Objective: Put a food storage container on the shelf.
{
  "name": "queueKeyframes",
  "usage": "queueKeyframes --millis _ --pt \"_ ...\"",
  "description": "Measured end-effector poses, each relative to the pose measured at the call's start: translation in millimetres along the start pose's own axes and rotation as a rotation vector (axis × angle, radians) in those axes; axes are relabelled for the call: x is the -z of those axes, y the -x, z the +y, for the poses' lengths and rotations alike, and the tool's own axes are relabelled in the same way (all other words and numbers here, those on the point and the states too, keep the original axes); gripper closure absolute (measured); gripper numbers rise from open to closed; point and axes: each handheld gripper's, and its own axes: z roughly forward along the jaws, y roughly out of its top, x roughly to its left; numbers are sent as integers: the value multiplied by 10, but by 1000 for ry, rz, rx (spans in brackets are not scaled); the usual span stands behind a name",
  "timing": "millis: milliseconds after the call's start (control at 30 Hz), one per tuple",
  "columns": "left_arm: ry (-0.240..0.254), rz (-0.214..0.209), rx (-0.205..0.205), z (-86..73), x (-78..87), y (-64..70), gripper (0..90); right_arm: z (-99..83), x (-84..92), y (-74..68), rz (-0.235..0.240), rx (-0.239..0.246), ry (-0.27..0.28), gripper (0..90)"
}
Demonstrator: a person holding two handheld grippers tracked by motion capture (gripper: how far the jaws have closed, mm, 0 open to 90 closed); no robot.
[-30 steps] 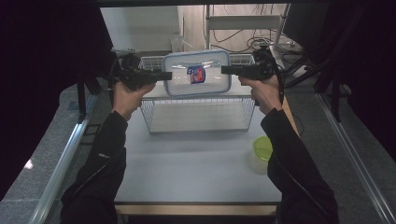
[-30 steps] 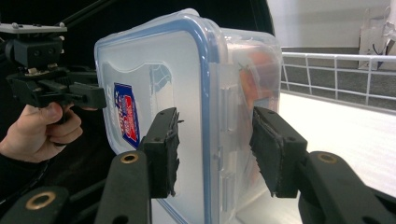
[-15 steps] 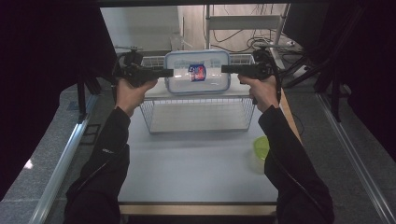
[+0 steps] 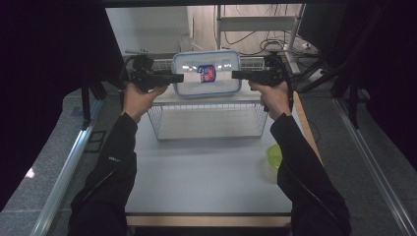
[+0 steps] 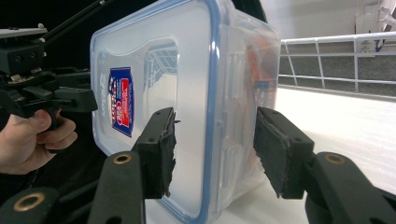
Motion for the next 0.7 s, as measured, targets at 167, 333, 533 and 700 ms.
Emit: queueKeyframes --millis 167,333,533,700 --pt "-23 33 -12 16 -36 -1 351 -6 5 -22 -17 13 -3 495" --pt "-18 63 -45 5 -54 -20 315 -22 0 -5 -14 11 -2 505" --pt "-60 149 -111 7 -135 33 213 -50 -33 -20 9 13 -7 522" --pt "-40 159 -147 -42 -105 60 193 -56 -7 -69 -20 50 5 551"
